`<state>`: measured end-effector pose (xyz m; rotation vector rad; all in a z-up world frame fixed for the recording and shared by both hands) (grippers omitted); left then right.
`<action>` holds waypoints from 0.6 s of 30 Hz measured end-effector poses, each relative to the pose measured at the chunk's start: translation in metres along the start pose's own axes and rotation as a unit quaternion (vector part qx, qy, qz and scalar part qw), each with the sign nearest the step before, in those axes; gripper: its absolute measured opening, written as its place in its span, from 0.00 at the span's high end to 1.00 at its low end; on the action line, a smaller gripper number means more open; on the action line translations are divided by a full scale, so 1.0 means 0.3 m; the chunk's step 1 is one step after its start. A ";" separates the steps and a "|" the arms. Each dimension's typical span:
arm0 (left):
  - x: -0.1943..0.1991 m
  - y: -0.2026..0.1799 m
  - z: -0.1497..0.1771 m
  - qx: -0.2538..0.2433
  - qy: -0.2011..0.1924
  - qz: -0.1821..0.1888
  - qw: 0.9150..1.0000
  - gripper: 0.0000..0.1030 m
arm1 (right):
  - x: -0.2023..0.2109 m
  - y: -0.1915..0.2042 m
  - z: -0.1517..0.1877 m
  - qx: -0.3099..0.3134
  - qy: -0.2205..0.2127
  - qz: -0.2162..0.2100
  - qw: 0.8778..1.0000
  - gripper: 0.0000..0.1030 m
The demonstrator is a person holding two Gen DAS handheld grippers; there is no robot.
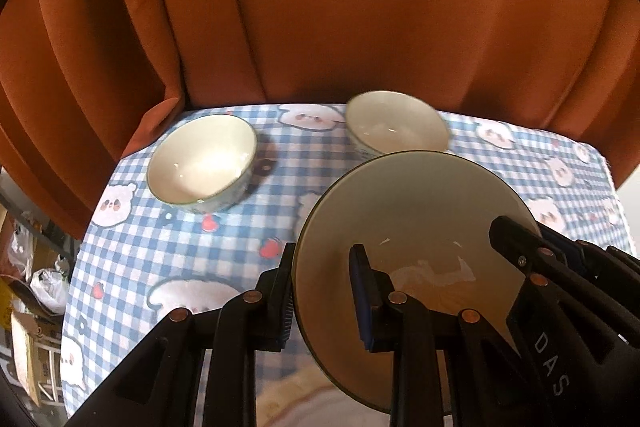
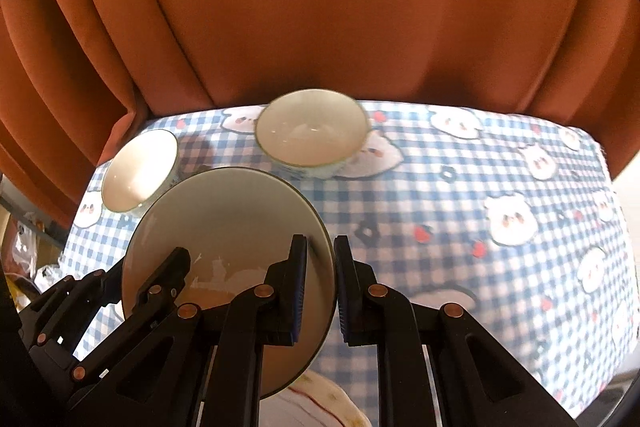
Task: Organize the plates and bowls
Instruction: 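Lift the green-rimmed bowl with both grippers and carry it toward the plate stack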
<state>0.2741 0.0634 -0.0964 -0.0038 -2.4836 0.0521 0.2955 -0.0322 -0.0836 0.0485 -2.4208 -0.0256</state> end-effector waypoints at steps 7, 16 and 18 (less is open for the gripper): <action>0.096 -0.096 0.055 -0.010 0.000 0.018 1.000 0.77 | 0.123 -0.089 0.060 -0.013 -0.002 0.020 1.000 0.83; 0.185 -0.235 0.141 -0.028 0.005 0.031 0.999 0.77 | 0.242 -0.230 0.152 -0.034 -0.001 0.029 0.999 0.83; 0.200 -0.270 0.167 -0.030 0.009 0.030 0.999 0.77 | 0.266 -0.270 0.175 -0.036 -0.001 0.026 0.999 0.83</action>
Point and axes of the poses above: each gripper's, at about its wrist camera, not at the fingertips, and x roughly against the way its jaws point, y to its left, z to its underside, the point moved 6 cm from there along -x, roughly the way its jaws point, and after that the axes turned 15 degrees about -y, right-handed, at the moved point
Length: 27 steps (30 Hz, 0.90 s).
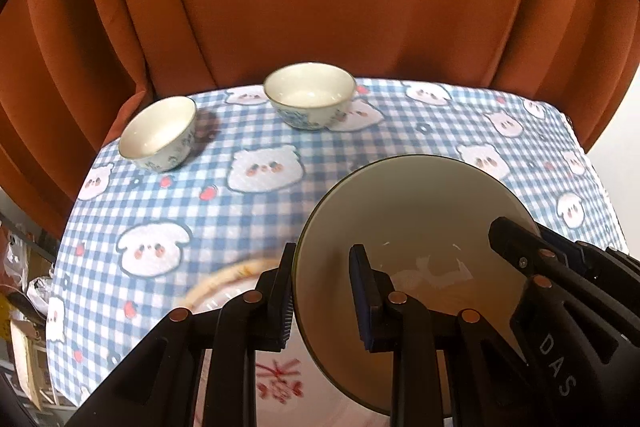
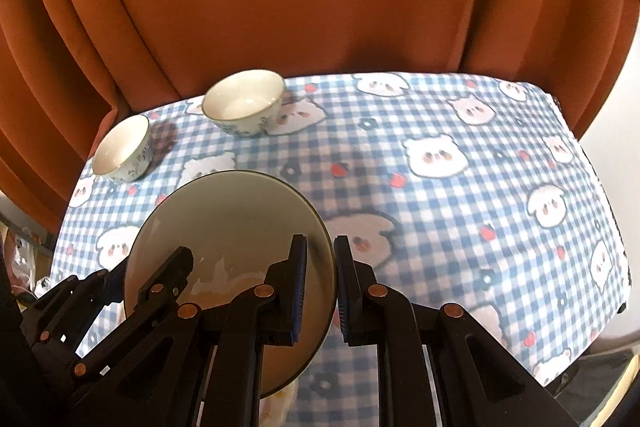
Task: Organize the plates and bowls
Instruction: 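Lift the green-rimmed bowl with both grippers and carry it toward the plate stack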
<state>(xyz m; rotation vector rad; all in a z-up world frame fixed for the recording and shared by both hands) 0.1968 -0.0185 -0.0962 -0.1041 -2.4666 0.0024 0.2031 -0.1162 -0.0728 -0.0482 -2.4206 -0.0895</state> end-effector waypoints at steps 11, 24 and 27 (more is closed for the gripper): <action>0.022 -0.168 0.137 0.000 0.032 -0.009 0.999 0.77 | 0.028 -0.187 0.135 -0.002 0.032 -0.019 0.999 0.84; -0.010 -0.257 0.277 0.012 0.074 -0.046 0.996 0.77 | -0.016 -0.292 0.279 0.019 0.071 -0.042 0.996 0.84; -0.013 -0.265 0.278 0.008 0.067 -0.060 0.996 0.77 | -0.033 -0.297 0.290 0.026 0.077 -0.051 0.995 0.84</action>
Point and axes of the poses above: each gripper's, at about its wrist camera, not at the fingertips, and x roughly against the way its jaws point, y to its left, z to its underside, the point moved 6 cm from there along -x, roughly the way its jaws point, and after that the axes turned 15 degrees about -y, right-handed, at the moved point
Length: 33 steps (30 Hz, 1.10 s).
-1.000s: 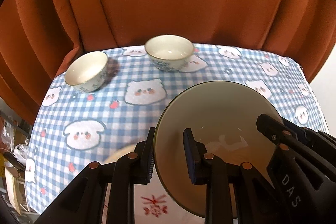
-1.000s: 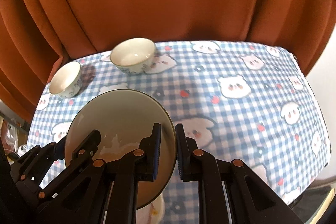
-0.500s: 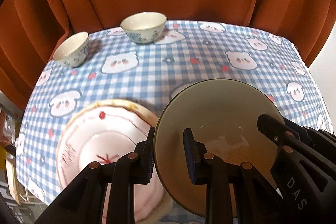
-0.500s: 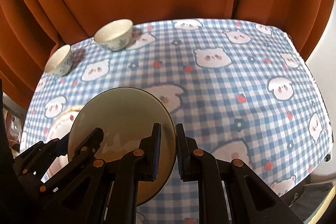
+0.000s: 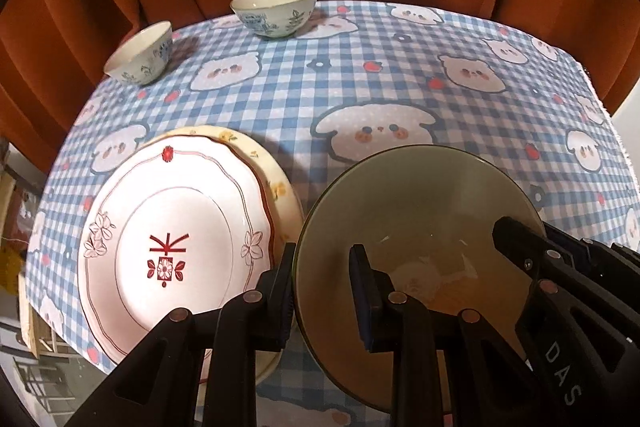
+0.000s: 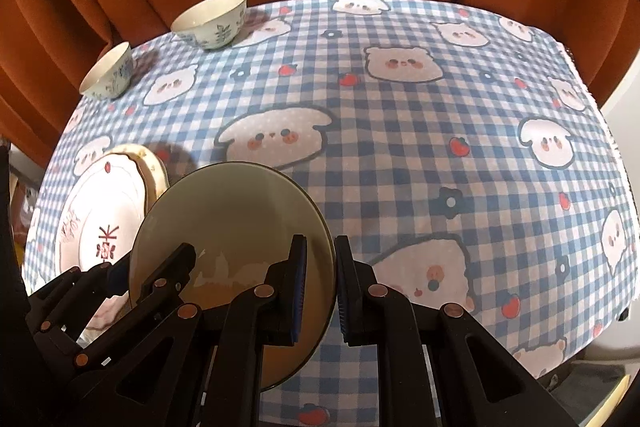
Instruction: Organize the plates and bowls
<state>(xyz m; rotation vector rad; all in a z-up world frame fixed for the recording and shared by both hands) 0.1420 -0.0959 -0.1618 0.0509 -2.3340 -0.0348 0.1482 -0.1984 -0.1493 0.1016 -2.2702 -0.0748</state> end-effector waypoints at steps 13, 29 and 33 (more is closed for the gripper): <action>-0.010 -0.062 0.005 -0.001 0.003 -0.011 1.000 0.77 | -0.033 -0.061 0.005 0.010 0.015 -0.009 1.000 0.84; -0.015 -0.117 0.008 0.003 0.022 0.026 0.999 0.61 | -0.029 -0.111 -0.002 -0.002 0.014 -0.004 1.000 0.80; -0.010 -0.119 0.011 0.000 0.022 0.029 0.999 0.60 | -0.032 -0.105 0.005 -0.006 0.015 -0.009 1.000 0.70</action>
Point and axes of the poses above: each gripper's, at about its wrist camera, not at the fingertips, and x roughly against the way its jaws point, y to its left, z to its underside, the point moved 6 cm from there along -x, roughly the way its jaws point, and after that the axes turned 15 degrees about -y, right-handed, at the moved point
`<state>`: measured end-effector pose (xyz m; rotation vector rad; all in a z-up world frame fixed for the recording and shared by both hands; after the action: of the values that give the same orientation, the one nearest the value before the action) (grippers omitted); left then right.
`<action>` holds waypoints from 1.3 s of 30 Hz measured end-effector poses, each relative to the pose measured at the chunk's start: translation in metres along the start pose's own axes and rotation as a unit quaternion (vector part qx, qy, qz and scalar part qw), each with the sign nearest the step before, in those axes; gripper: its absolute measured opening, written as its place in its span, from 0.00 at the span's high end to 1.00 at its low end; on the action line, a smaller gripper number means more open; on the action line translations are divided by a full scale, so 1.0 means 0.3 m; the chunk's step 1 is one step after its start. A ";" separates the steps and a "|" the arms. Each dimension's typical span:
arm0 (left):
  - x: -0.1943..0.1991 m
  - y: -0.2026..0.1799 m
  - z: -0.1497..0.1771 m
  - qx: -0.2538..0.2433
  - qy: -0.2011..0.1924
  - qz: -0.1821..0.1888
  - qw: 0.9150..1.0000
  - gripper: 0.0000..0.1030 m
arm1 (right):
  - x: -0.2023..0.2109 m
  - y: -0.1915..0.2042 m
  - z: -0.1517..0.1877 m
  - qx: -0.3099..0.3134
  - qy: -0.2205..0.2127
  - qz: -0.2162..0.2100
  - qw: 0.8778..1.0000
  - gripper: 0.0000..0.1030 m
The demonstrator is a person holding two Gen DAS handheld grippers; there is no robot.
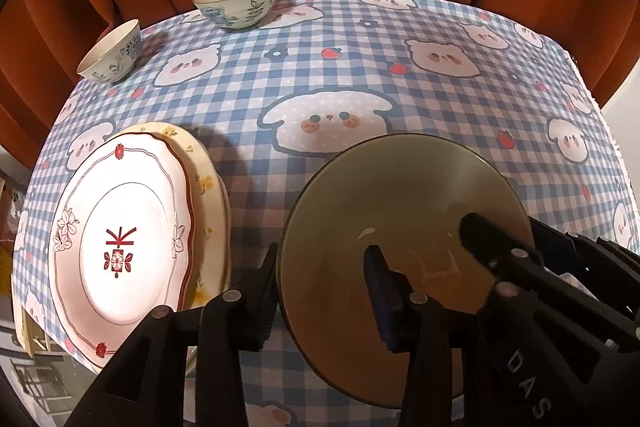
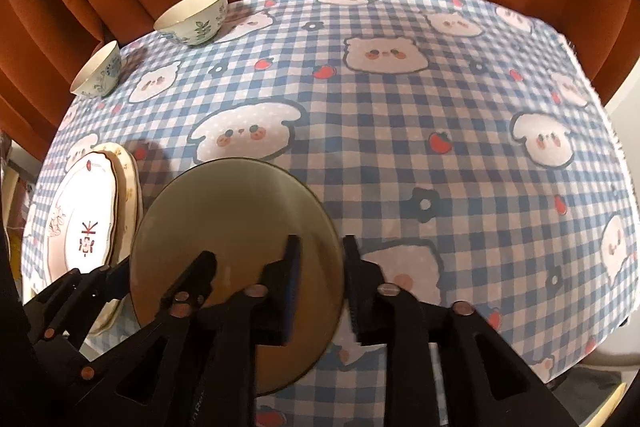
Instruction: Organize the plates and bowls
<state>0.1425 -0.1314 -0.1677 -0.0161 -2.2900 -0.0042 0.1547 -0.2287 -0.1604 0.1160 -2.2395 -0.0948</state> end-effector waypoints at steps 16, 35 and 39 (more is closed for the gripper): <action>0.091 0.072 -0.048 0.020 -0.045 0.041 0.998 0.28 | 0.097 0.035 -0.059 0.000 -0.050 0.013 0.999 0.27; 0.134 0.489 -0.159 0.024 -0.073 0.044 0.996 0.28 | 0.110 0.425 -0.164 0.023 -0.078 0.019 0.997 0.27; 0.121 0.613 -0.191 0.028 -0.075 0.041 0.996 0.28 | 0.086 0.552 -0.195 0.032 -0.078 0.014 0.996 0.27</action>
<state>0.1641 0.0525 -0.1030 -0.0828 -2.4363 0.1080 0.1763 -0.0690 -0.0861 0.1137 -2.4008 -0.0178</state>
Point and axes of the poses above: each gripper's, at about its wrist camera, not at the fingertips, and x roughly against the way its jaws point, y to its left, z to its underside, the point moved 6 cm from there along -x, roughly the way its jaws point, and after that the axes turned 15 degrees about -y, right-handed, at the moved point
